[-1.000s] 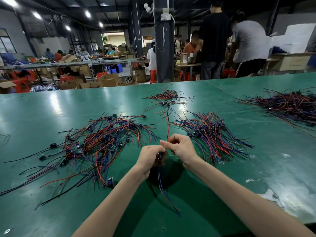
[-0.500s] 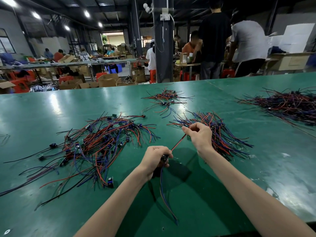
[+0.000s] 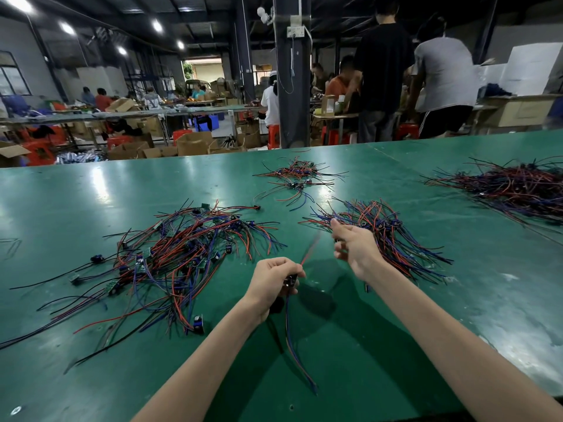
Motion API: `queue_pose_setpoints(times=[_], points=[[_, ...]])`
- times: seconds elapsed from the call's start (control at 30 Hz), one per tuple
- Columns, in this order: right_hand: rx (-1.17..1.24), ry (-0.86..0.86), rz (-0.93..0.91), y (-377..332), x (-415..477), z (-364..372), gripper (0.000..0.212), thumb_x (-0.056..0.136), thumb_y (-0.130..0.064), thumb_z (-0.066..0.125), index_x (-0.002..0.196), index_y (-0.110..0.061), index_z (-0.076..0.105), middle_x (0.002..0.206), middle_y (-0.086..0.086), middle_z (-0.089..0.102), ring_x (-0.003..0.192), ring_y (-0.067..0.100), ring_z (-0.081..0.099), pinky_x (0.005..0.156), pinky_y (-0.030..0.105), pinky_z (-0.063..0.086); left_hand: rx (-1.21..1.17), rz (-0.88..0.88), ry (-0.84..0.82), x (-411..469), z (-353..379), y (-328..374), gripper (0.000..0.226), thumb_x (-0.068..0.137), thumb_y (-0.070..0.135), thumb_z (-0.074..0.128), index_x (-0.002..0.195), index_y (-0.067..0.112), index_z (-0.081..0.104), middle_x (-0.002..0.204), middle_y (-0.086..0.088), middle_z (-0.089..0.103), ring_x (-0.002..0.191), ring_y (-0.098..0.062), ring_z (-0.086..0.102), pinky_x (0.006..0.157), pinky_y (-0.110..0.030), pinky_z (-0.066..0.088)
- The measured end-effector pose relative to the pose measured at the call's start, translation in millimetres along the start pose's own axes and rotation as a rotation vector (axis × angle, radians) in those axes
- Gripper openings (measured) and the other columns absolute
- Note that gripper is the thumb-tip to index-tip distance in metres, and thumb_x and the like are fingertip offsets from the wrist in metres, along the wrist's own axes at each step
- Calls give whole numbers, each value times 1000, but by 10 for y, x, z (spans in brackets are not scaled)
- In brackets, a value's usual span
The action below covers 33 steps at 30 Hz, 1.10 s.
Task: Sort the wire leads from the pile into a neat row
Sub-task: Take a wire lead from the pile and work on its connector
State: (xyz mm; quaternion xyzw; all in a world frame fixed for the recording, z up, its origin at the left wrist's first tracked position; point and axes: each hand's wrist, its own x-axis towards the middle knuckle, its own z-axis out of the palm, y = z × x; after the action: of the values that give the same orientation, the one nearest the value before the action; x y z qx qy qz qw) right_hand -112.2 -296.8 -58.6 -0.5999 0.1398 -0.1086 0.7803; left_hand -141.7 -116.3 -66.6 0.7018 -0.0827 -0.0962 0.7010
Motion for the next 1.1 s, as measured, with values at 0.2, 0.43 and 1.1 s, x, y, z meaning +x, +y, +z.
queue_pose_setpoints(times=[0.2, 0.43, 1.1], points=[[-213, -386, 71, 130, -310, 237, 27, 83, -30, 69, 75, -5, 64, 67, 2, 59, 46, 8, 39, 42, 18, 35, -29, 18, 49, 5, -5, 12, 25, 86, 1, 59, 62, 5, 66, 55, -2, 59, 46, -8, 50, 47, -20, 45], [-156, -303, -85, 208, -342, 330, 31, 77, -7, 75, 57, -8, 52, 45, 1, 53, 39, 8, 38, 39, 18, 30, -28, -4, 25, -7, 17, 9, 25, 87, 0, 56, 64, 4, 65, 55, -2, 58, 48, -11, 49, 46, -20, 44], [-630, 195, -629, 188, 84, -34, 26, 82, -18, 75, 65, -11, 57, 60, -3, 53, 56, 8, 44, 56, 12, 35, 60, -13, -185, -90, 67, 61, 28, 86, 5, 59, 59, 9, 61, 54, 5, 60, 47, -5, 47, 47, -17, 42]])
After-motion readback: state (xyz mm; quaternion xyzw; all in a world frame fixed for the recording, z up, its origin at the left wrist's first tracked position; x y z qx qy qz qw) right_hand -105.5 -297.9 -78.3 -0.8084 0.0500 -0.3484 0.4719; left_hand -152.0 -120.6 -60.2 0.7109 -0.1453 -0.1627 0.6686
